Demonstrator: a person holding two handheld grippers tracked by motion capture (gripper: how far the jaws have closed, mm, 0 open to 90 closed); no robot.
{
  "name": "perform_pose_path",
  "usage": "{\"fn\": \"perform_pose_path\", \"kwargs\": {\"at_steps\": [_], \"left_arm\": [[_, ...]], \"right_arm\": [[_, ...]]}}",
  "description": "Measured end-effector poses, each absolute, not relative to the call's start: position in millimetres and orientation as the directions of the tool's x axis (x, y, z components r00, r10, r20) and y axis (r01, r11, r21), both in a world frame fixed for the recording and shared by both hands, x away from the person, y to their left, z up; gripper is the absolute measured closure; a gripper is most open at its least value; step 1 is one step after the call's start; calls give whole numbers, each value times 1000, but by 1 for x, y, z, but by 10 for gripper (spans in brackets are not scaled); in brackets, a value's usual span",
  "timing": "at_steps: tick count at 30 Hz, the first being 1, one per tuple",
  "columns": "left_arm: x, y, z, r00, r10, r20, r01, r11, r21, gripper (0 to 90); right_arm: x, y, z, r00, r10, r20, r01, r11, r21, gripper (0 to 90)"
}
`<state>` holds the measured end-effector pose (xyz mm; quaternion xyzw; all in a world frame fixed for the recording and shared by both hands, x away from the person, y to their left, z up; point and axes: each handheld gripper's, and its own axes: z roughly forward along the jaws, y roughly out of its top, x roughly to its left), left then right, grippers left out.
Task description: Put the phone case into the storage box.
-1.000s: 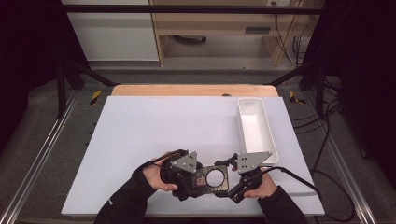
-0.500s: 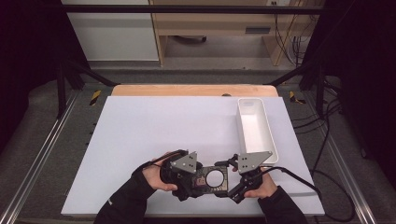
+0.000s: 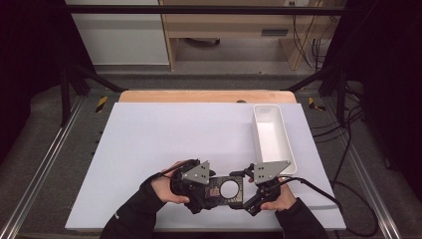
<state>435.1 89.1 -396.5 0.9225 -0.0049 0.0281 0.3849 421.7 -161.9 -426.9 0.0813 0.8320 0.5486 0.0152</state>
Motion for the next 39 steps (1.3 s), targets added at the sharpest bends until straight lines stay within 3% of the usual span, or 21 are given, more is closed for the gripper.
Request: {"fn": "perform_pose_path", "kwargs": {"at_steps": [14,25,39], "left_arm": [[437,107,-390,997,62,44,11,-693,721,74],[437,115,-390,993,109,39,49,-700,712,38],[438,112,-393,994,105,40,49,-722,690,0]], "right_arm": [[427,-171,-414,-983,165,81,141,400,906,127],[430,-174,-397,-985,162,53,125,475,871,126],[437,-166,-374,-991,135,18,93,576,812,126]]}}
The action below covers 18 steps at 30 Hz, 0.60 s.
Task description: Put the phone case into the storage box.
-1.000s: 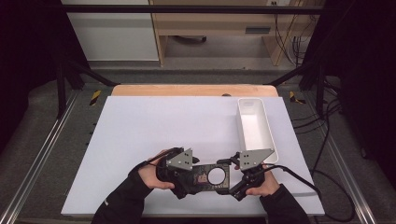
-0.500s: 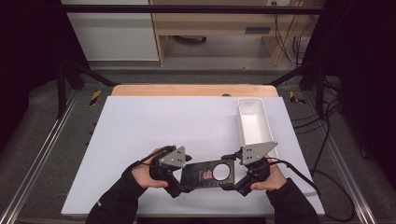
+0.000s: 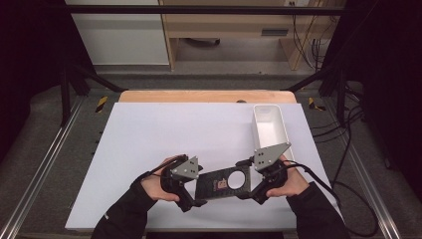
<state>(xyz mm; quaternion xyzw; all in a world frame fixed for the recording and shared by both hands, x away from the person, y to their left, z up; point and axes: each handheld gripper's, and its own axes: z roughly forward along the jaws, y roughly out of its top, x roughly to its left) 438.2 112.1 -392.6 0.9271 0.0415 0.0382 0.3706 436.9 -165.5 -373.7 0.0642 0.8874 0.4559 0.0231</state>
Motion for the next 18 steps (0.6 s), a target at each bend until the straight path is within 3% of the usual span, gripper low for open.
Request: {"fn": "perform_pose_path", "kwargs": {"at_steps": [18], "left_arm": [[440,98,-398,994,102,40,54,-770,636,0]], "right_arm": [[443,-144,-358,-995,96,20,81,685,724,125]]}}
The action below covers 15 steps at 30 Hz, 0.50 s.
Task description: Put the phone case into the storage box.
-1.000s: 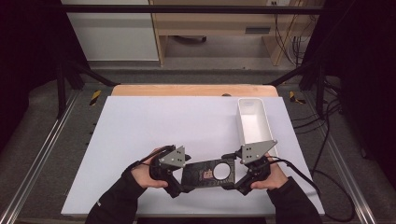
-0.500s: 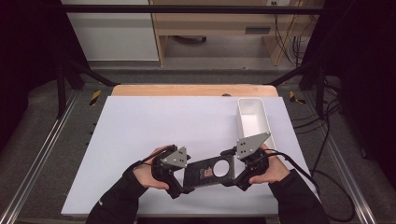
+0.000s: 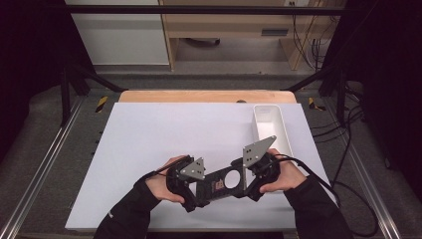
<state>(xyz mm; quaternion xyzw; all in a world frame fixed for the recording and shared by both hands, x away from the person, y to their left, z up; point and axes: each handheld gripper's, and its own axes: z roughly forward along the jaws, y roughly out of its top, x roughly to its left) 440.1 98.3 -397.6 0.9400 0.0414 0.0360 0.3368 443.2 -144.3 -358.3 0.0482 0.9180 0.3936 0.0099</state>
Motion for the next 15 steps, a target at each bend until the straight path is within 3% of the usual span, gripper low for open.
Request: {"fn": "perform_pose_path", "kwargs": {"at_steps": [15], "left_arm": [[441,80,-406,996,86,39,50,-832,552,0]], "right_arm": [[446,-132,-358,-996,87,15,75,746,662,125]]}}
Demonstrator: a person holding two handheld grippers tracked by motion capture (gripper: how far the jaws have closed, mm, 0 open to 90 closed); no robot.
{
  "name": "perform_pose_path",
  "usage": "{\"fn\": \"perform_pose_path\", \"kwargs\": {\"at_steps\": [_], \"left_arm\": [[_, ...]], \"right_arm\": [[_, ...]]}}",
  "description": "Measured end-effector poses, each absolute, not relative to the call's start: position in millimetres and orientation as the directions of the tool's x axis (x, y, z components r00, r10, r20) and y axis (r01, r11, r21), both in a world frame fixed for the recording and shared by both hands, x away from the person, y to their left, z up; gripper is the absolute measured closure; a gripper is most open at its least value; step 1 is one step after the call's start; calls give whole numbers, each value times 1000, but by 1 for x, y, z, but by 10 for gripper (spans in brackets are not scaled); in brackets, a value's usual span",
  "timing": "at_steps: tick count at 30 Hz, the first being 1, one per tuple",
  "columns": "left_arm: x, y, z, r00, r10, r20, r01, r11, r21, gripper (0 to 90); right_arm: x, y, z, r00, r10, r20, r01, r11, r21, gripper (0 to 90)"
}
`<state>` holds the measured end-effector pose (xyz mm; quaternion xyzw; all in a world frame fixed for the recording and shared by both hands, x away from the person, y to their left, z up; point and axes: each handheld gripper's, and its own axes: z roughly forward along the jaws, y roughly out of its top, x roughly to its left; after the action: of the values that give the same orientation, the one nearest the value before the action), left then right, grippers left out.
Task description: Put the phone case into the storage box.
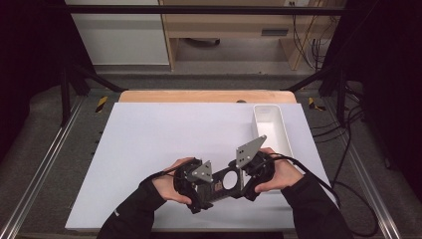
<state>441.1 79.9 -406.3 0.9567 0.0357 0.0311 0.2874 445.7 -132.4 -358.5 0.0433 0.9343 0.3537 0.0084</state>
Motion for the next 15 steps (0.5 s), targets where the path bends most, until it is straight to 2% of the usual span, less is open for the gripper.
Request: {"fn": "perform_pose_path", "kwargs": {"at_steps": [15], "left_arm": [[441,63,-417,997,60,42,33,-877,480,12]], "right_arm": [[446,-126,-361,-997,79,15,71,775,628,125]]}}
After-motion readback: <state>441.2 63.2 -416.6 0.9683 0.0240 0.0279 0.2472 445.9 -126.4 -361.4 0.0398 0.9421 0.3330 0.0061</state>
